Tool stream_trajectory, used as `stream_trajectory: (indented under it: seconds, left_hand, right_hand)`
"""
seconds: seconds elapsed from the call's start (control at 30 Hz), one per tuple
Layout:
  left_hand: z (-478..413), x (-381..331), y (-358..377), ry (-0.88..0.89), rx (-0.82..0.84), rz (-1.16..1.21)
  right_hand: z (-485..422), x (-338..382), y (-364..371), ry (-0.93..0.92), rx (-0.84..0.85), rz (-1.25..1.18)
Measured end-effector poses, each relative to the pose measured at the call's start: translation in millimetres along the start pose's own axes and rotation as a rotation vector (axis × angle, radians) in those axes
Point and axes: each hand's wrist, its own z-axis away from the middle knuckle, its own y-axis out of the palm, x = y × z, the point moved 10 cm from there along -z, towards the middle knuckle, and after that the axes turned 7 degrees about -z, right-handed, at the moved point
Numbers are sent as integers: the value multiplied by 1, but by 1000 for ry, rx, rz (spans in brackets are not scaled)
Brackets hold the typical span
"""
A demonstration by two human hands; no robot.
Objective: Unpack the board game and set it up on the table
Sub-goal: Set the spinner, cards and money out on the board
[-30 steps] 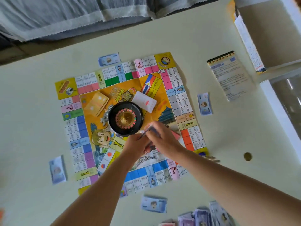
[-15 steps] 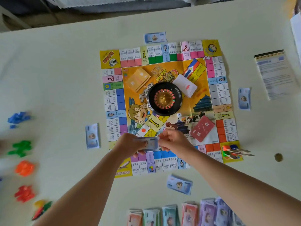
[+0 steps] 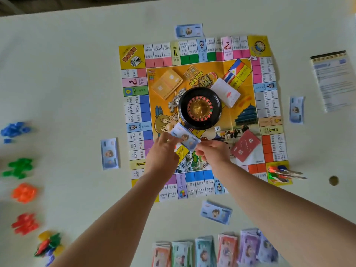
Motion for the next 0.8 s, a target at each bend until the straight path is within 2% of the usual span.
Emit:
stream_trajectory:
  seconds: [0.13, 0.23, 0.33, 0.43, 0.57, 0.7, 0.8]
  left_hand:
    - [0, -16, 17, 120, 40, -332]
    - [0, -18, 17, 112, 25, -365]
    - [2, -19, 19, 112, 45, -389]
    - [2, -17, 21, 113, 101, -370]
    - [15, -6, 23, 58, 164, -201]
    - [60, 34, 16, -201, -42, 102]
    - [106, 70, 42, -402, -43, 273]
  right_hand:
    - [-8, -6, -3, -28, -58, 93]
    - [-2, 12, -8, -252, -117, 287]
    - [19, 31, 15, -540, 65, 504]
    - [29, 23, 42, -577, 293, 701]
    - [33, 21, 46, -583, 329, 765]
    - [55, 12, 43, -641, 379, 759]
    - [80, -17, 46, -618, 504, 812]
